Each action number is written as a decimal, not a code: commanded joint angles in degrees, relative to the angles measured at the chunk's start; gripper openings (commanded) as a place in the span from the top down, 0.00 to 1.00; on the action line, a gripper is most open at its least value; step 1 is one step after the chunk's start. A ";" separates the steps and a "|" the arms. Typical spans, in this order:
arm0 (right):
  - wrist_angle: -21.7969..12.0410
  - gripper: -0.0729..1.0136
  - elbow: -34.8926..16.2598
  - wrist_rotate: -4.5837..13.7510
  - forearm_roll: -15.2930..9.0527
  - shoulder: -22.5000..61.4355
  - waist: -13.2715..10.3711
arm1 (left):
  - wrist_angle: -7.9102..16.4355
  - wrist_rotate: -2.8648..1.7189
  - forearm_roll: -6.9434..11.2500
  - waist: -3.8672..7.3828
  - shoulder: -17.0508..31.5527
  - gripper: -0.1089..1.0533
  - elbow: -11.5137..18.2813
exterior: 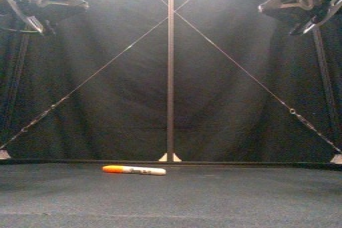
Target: Uncap the pen
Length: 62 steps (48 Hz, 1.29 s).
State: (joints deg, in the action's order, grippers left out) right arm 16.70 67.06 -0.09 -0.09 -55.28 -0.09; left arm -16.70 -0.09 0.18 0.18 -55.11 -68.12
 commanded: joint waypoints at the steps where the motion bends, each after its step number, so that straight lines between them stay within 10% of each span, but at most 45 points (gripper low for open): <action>1: 0.44 0.95 -1.32 0.44 0.18 2.55 -0.44 | -0.62 0.00 0.18 0.00 1.05 0.97 0.26; 16: 0.44 0.93 -9.49 1.32 6.86 22.15 -2.55 | -0.97 0.44 0.18 0.62 9.49 0.90 1.05; 33: -0.18 0.83 -22.06 1.23 13.62 47.99 -5.45 | -0.62 0.26 0.18 5.62 15.82 0.78 1.85; 52: -8.61 0.22 -37.00 0.97 11.78 64.42 -8.96 | -0.44 0.26 0.18 6.42 15.82 0.61 1.58; 62: -11.87 0.17 -41.66 1.05 8.79 69.17 -9.76 | -0.35 0.26 0.18 6.50 15.91 0.54 1.49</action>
State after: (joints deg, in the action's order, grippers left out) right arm 5.63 27.77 0.97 9.49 14.24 -9.32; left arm -16.88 0.18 0.35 6.50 -39.20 -67.94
